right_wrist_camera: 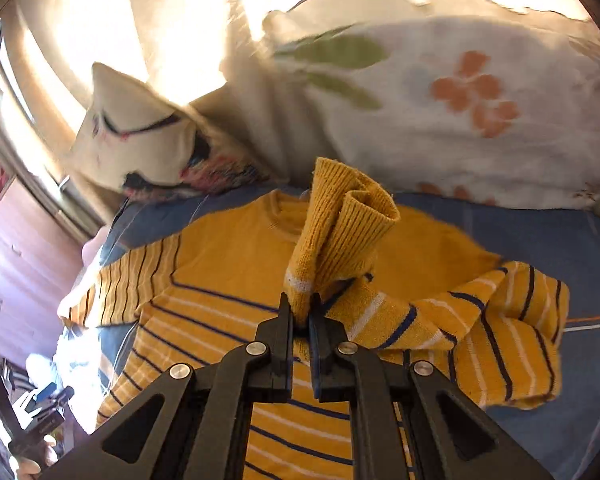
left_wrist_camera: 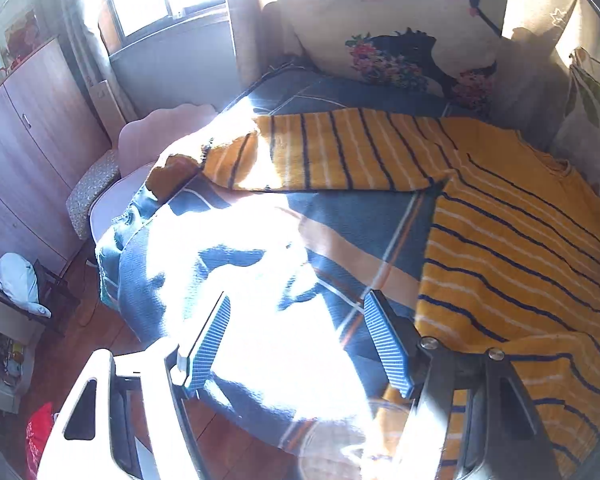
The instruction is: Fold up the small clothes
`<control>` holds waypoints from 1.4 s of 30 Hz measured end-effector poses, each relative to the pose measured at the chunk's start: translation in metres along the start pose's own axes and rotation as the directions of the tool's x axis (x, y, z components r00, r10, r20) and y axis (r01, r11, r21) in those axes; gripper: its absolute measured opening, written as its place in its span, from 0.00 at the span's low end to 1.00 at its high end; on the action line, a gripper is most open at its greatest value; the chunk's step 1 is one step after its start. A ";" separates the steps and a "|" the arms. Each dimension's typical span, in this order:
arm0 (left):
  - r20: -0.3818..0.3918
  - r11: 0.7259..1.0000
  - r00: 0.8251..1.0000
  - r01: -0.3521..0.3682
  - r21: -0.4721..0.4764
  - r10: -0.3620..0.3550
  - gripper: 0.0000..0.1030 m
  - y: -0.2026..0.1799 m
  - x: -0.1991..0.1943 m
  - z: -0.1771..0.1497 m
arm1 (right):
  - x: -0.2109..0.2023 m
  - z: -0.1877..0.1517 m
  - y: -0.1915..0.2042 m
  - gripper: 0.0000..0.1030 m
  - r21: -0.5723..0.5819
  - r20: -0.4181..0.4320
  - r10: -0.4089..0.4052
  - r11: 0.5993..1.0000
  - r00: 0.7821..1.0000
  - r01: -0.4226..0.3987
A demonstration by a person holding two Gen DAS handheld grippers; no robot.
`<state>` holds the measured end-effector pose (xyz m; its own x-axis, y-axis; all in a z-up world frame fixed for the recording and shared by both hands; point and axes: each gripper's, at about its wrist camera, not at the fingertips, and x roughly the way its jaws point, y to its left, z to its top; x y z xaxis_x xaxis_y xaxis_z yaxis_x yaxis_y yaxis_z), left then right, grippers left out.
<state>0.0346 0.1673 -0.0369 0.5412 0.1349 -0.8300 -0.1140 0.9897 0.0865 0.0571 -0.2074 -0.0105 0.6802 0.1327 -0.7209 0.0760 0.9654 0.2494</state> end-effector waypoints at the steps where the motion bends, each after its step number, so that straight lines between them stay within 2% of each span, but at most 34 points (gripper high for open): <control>1: -0.007 1.000 1.000 -0.002 -0.014 0.002 0.67 0.011 0.006 0.003 | 0.024 -0.006 0.027 0.07 -0.045 -0.031 -0.002 0.999 1.000 0.000; 5: -0.032 0.998 0.999 0.009 -0.069 -0.011 0.67 0.053 0.028 0.017 | 0.092 -0.018 0.089 0.07 -0.190 -0.118 -0.066 0.981 0.991 0.042; 8: -0.024 0.996 1.000 0.011 -0.084 -0.013 0.67 0.075 0.039 0.028 | 0.126 -0.024 0.112 0.07 -0.285 -0.145 -0.142 0.954 0.979 0.096; 11: -0.008 0.996 1.000 0.026 -0.086 -0.026 0.67 0.090 0.046 0.038 | 0.139 -0.030 0.133 0.18 -0.375 -0.141 -0.196 0.918 0.970 0.130; 12: -0.002 0.996 0.999 0.032 -0.088 -0.032 0.67 0.093 0.047 0.041 | 0.141 -0.033 0.140 0.22 -0.392 -0.148 -0.187 0.912 0.971 0.116; 14: 0.010 0.995 0.999 0.043 -0.089 -0.043 0.67 0.098 0.052 0.048 | 0.142 -0.037 0.152 0.35 -0.409 -0.194 -0.123 0.912 0.973 0.034; 16: 0.016 0.995 0.999 0.049 -0.091 -0.048 0.67 0.102 0.056 0.055 | 0.139 -0.043 0.163 0.39 -0.425 -0.222 -0.088 0.905 0.971 -0.016; 18: 0.019 0.993 0.999 0.052 -0.102 -0.050 0.67 0.107 0.061 0.063 | 0.133 -0.041 0.167 0.39 -0.398 -0.228 -0.049 0.916 0.972 -0.048; 21: 0.030 0.991 0.999 0.046 -0.123 -0.043 0.67 0.116 0.069 0.076 | 0.128 -0.034 0.162 0.42 -0.343 -0.219 -0.031 0.938 0.975 -0.047; 25: 0.034 0.992 0.999 0.020 -0.127 -0.016 0.67 0.129 0.086 0.091 | 0.142 -0.036 0.168 0.44 -0.330 -0.222 -0.077 0.944 0.972 0.000; 28: -0.003 0.981 0.997 0.077 -0.178 -0.079 0.67 0.142 0.104 0.098 | 0.136 -0.037 0.171 0.44 -0.298 -0.210 -0.069 0.955 0.975 0.003; 32: -0.055 0.933 0.968 0.220 -0.284 -0.245 0.67 0.150 0.132 0.106 | 0.112 -0.044 0.170 0.45 -0.249 -0.184 -0.036 0.969 0.982 -0.011; 34: -0.041 0.926 0.965 0.235 -0.296 -0.258 0.67 0.147 0.138 0.114 | 0.095 -0.050 0.164 0.47 -0.208 -0.175 -0.025 0.978 0.984 -0.012; 36: -0.028 0.938 0.979 0.185 -0.293 -0.202 0.67 0.144 0.139 0.123 | 0.078 -0.057 0.155 0.48 -0.190 -0.161 -0.049 0.982 0.986 0.018; 37: -0.027 0.944 0.986 0.152 -0.292 -0.167 0.63 0.143 0.140 0.127 | 0.071 -0.060 0.150 0.48 -0.184 -0.156 -0.065 0.982 0.986 0.036; 39: -0.037 0.950 0.992 0.107 -0.294 -0.123 0.16 0.143 0.144 0.135 | 0.052 -0.065 0.135 0.48 -0.173 -0.142 -0.107 0.982 0.984 0.082; 40: -0.042 0.944 0.988 0.129 -0.304 -0.149 0.11 0.143 0.146 0.138 | 0.047 -0.068 0.129 0.48 -0.167 -0.134 -0.122 0.981 0.983 0.099; 42: -0.019 0.939 0.988 0.139 -0.316 -0.153 0.11 0.140 0.138 0.143 | 0.031 -0.074 0.113 0.48 -0.143 -0.117 -0.150 0.981 0.982 0.133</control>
<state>0.2127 0.3313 -0.0604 0.5365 -0.0186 -0.8437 -0.2950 0.9325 -0.2082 0.0331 -0.0774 -0.0528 0.5707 0.0117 -0.8210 0.0606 0.9966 0.0563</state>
